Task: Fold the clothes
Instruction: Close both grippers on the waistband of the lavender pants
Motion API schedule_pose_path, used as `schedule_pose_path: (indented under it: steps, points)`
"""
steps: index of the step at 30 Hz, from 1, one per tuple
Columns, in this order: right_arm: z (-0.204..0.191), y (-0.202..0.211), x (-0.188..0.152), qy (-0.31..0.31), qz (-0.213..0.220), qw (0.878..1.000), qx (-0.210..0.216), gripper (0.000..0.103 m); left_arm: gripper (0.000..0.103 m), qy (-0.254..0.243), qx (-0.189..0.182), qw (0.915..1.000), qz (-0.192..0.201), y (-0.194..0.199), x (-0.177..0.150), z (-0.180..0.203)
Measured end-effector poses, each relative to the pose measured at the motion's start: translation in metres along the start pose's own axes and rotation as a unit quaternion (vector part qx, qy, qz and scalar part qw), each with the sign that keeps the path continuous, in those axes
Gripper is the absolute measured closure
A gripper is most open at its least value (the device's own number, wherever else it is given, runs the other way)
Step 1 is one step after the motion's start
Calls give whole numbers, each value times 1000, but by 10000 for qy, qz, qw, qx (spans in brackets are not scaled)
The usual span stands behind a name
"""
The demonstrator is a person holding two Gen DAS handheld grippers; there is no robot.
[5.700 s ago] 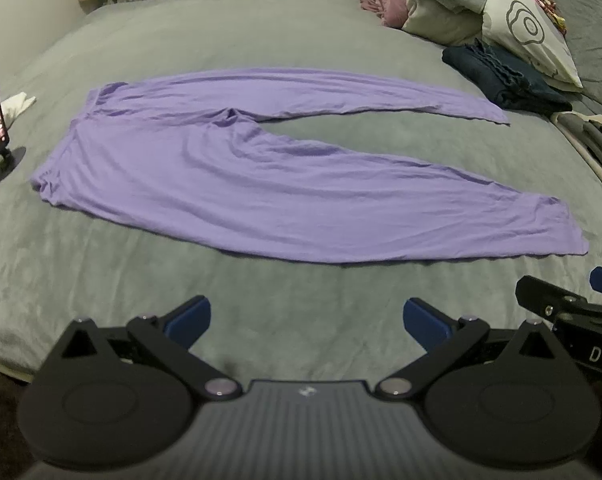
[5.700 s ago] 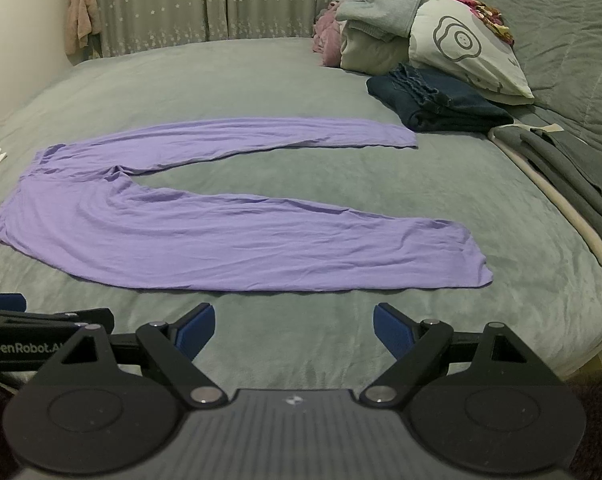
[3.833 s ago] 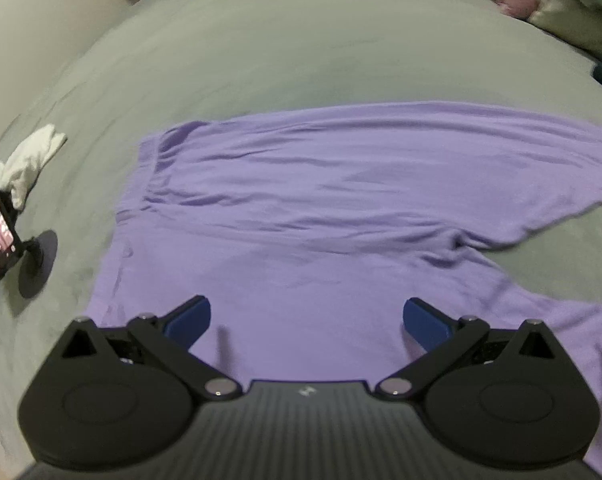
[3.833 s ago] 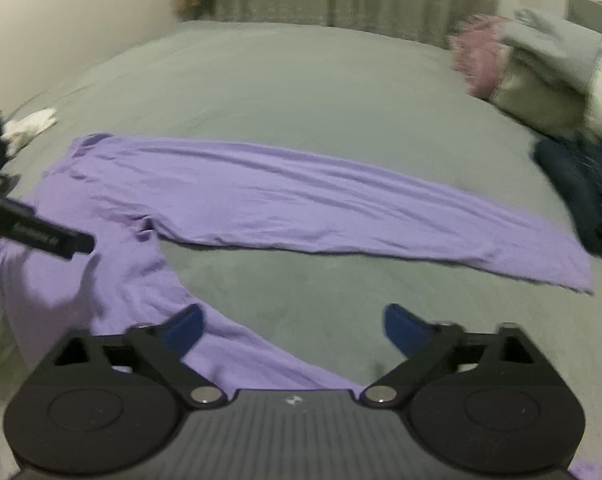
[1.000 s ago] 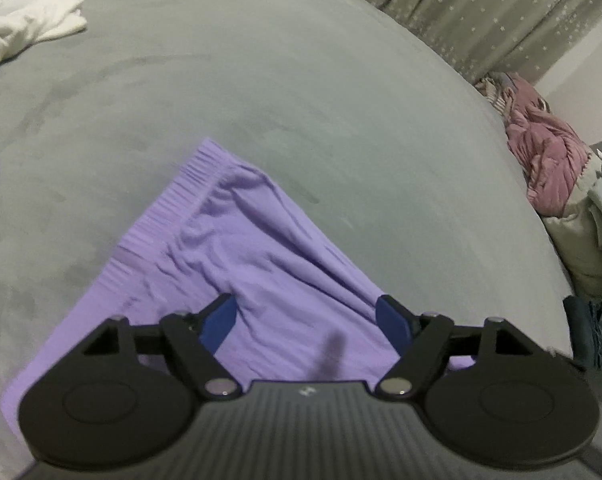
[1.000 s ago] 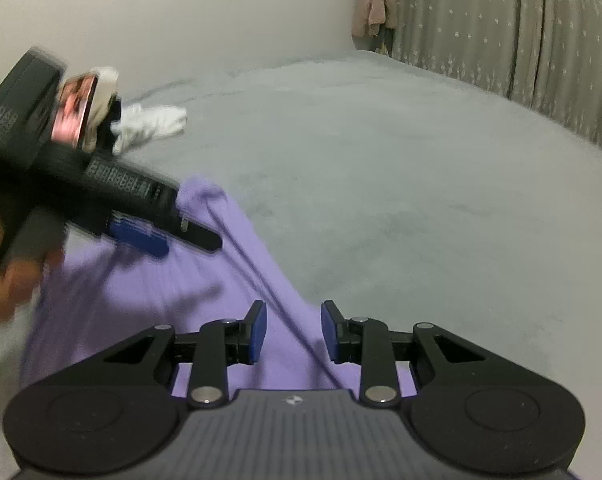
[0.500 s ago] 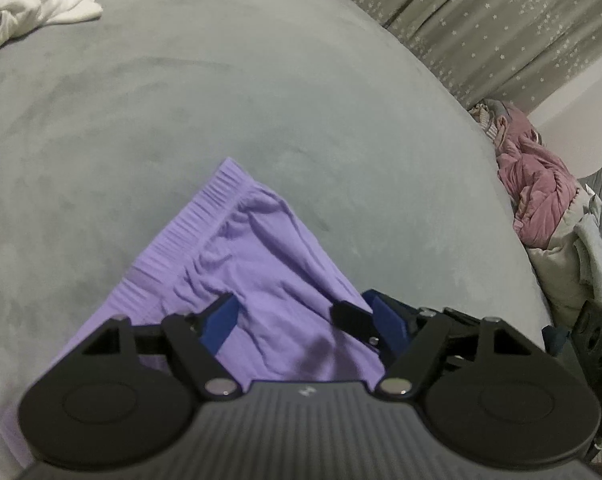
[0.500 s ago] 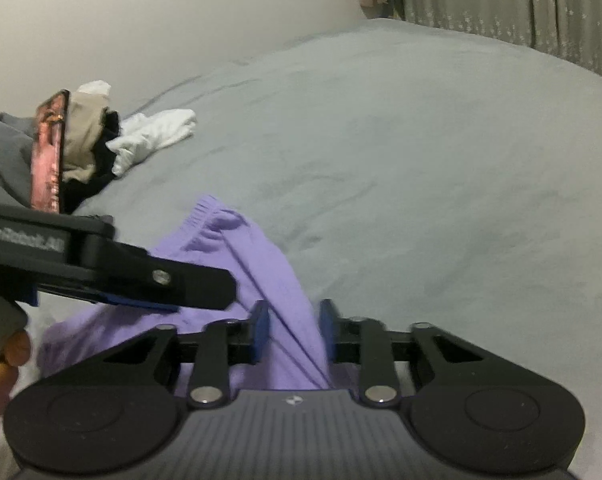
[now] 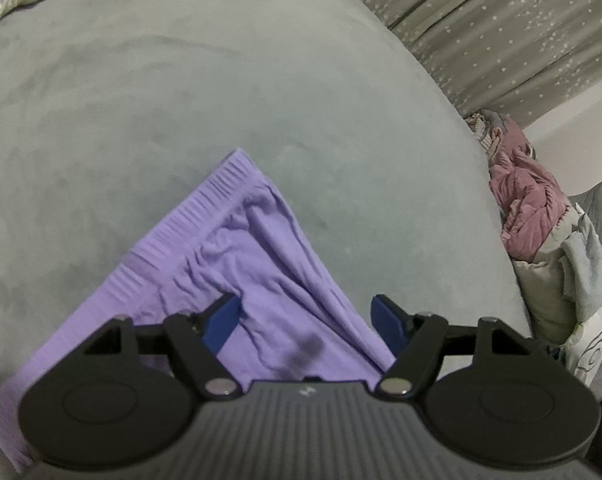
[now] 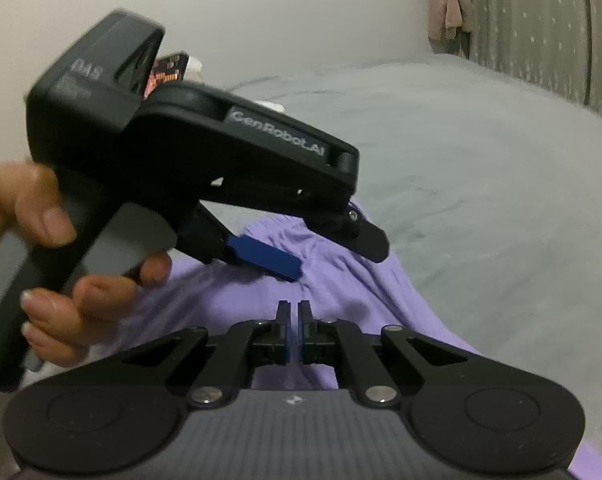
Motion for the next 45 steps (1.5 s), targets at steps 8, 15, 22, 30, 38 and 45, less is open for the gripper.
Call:
schedule_pose_path:
  steps: [8,15,22,30,38,45]
  points:
    - [50,-3,12,-579,197,9965,-568,63,29,26,-71,9999,67,0,5,3]
    - [58,-24,10,-1127,8,9935,-174,100,29,187,-193,9996,33,-5,9,4]
    - [30,-13,4,-604,156,9980,-80,100,29,341,-309,9989,3,-8,10,2]
    - [-19,-11,-8,700,138,9971,-263,100,29,78,-129,9999,25,-12,7,11]
    - [-50,-14,-19,1261,-10,9920,-10,101,59,-421,525,9975,225,-10,8,13]
    - [-54,-10,-16,1210,29,9926,-27,98,70,-207,969,9941,452,-3,12,0]
Point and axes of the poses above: each gripper's, at about its wrist camera, not at the fingertips, and y roughly against the way its jaws point, z to its right, x to its top, the point moved 9 cm from there along -y, roughly the way its jaws point, and after that the axes turned 2 degrees about -y, right-handed, at the moved point
